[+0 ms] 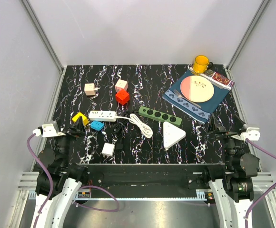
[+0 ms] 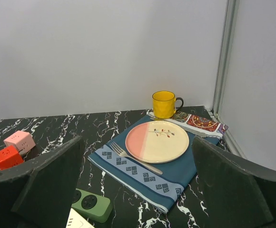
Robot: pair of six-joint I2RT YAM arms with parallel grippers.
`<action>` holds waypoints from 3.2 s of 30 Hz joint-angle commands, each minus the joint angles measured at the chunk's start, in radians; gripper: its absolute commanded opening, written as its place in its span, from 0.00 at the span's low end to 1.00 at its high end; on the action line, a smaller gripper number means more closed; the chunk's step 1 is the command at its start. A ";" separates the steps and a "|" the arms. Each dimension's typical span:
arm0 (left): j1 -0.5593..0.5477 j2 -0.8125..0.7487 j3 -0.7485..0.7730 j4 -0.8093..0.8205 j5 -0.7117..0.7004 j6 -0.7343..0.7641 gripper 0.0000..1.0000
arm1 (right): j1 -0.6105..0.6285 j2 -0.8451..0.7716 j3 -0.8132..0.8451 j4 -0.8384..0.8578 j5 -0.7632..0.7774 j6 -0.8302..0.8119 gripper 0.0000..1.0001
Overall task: Insert the plug
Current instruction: Adjust the socket at the center of the board, then pick up the plug from the center of the board.
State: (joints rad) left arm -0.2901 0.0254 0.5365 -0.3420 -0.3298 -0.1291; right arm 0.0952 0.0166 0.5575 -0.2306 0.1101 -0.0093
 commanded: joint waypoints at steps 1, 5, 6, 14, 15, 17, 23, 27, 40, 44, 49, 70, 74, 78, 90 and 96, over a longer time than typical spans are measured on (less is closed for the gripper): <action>-0.004 -0.005 0.005 0.049 -0.014 0.011 0.99 | -0.002 -0.004 0.039 -0.010 -0.015 0.003 1.00; -0.007 -0.005 0.005 0.047 -0.015 0.011 0.99 | -0.002 0.000 0.039 -0.012 -0.024 0.035 1.00; -0.011 -0.005 0.006 0.047 -0.017 0.011 0.99 | -0.003 0.005 0.047 -0.015 -0.021 0.040 1.00; -0.024 -0.008 0.006 0.041 -0.035 0.009 0.99 | -0.002 0.175 0.185 -0.128 -0.143 0.170 1.00; -0.026 -0.008 0.005 0.040 -0.040 0.008 0.99 | -0.002 0.231 0.212 -0.156 -0.150 0.190 1.00; -0.026 -0.008 0.006 0.041 -0.043 0.008 0.99 | -0.002 0.293 0.242 -0.183 -0.174 0.241 1.00; -0.029 -0.012 0.005 0.034 -0.060 0.005 0.99 | -0.002 0.512 0.326 -0.230 -0.364 0.289 1.00; -0.034 -0.015 0.006 0.035 -0.064 0.005 0.99 | -0.003 0.626 0.334 -0.248 -0.405 0.347 1.00; -0.043 -0.019 0.002 0.035 -0.069 0.006 0.99 | 0.011 1.017 0.266 -0.368 -0.457 0.456 0.99; -0.046 -0.019 0.000 0.035 -0.069 0.006 0.99 | 0.032 1.082 0.190 -0.319 -0.443 0.469 1.00; -0.047 -0.022 0.002 0.037 -0.068 0.006 0.99 | 0.051 1.129 0.144 -0.267 -0.371 0.479 1.00; -0.049 -0.019 0.000 0.035 -0.066 0.008 0.99 | 0.327 1.283 0.226 -0.237 -0.432 0.387 1.00; -0.050 -0.018 0.000 0.032 -0.064 0.008 0.99 | 0.327 1.234 0.278 -0.299 -0.304 0.329 1.00; -0.050 -0.016 0.002 0.032 -0.064 0.008 0.99 | 0.324 1.232 0.321 -0.322 -0.199 0.292 1.00; -0.052 0.005 0.000 0.028 -0.074 0.005 0.99 | 0.325 1.349 0.409 -0.308 -0.220 0.289 1.00; -0.052 0.117 0.046 -0.018 -0.035 -0.041 0.99 | 0.325 1.283 0.366 -0.283 -0.242 0.296 1.00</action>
State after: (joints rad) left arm -0.3389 0.0586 0.5377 -0.3485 -0.3813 -0.1387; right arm 0.4187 1.3678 0.9215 -0.5449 -0.1009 0.2916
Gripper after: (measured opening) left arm 0.987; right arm 0.994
